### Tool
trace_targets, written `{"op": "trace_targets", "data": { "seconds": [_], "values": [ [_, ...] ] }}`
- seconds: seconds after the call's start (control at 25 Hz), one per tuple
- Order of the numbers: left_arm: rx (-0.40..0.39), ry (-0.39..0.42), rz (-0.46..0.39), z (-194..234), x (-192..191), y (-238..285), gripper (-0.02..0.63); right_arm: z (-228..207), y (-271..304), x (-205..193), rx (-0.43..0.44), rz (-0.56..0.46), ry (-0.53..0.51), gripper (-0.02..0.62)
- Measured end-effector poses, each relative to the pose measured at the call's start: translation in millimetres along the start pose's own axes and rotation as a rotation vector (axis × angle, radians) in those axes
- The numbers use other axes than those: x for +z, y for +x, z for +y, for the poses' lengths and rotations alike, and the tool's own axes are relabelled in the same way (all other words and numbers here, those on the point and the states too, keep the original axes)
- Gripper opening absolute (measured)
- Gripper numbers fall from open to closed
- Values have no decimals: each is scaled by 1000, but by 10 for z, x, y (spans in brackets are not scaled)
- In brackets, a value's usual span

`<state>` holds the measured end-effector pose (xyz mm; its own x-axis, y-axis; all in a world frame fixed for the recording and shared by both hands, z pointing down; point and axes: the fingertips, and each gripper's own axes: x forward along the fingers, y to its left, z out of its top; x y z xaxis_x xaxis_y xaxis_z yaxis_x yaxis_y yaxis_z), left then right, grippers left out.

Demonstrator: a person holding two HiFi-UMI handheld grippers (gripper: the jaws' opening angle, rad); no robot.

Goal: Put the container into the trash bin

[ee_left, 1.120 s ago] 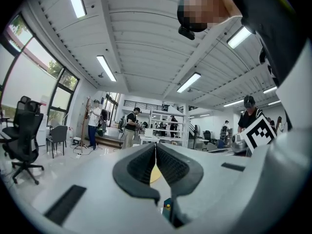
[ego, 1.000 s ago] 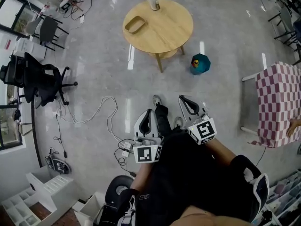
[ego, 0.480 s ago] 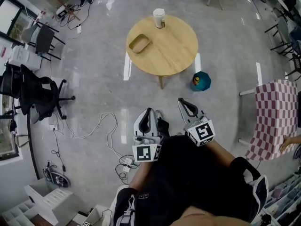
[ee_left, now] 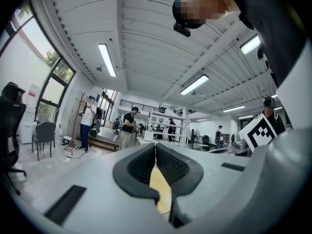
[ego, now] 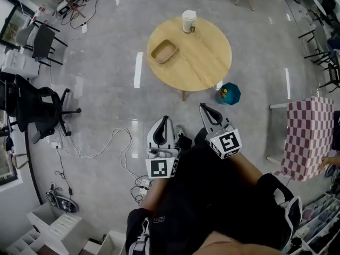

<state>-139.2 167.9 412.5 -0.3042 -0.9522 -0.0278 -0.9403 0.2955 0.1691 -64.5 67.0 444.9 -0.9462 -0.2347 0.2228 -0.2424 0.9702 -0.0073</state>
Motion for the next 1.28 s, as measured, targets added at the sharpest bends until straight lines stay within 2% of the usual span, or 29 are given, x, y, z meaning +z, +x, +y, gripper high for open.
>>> {"op": "trace_targets", "data": {
  "seconds": [0.36,0.88,1.28],
  "values": [
    [32,-31,23,423,-138,400,14,-207,731,-106,47,53,-29,28],
    [176,-48,45,1012,-175,1536,14,-929,2054,-135,207,149,-70,28],
    [255,-93,107,1338,-454,2112,14,-1263,2996,-777,364,350,-198,29]
  ]
}}
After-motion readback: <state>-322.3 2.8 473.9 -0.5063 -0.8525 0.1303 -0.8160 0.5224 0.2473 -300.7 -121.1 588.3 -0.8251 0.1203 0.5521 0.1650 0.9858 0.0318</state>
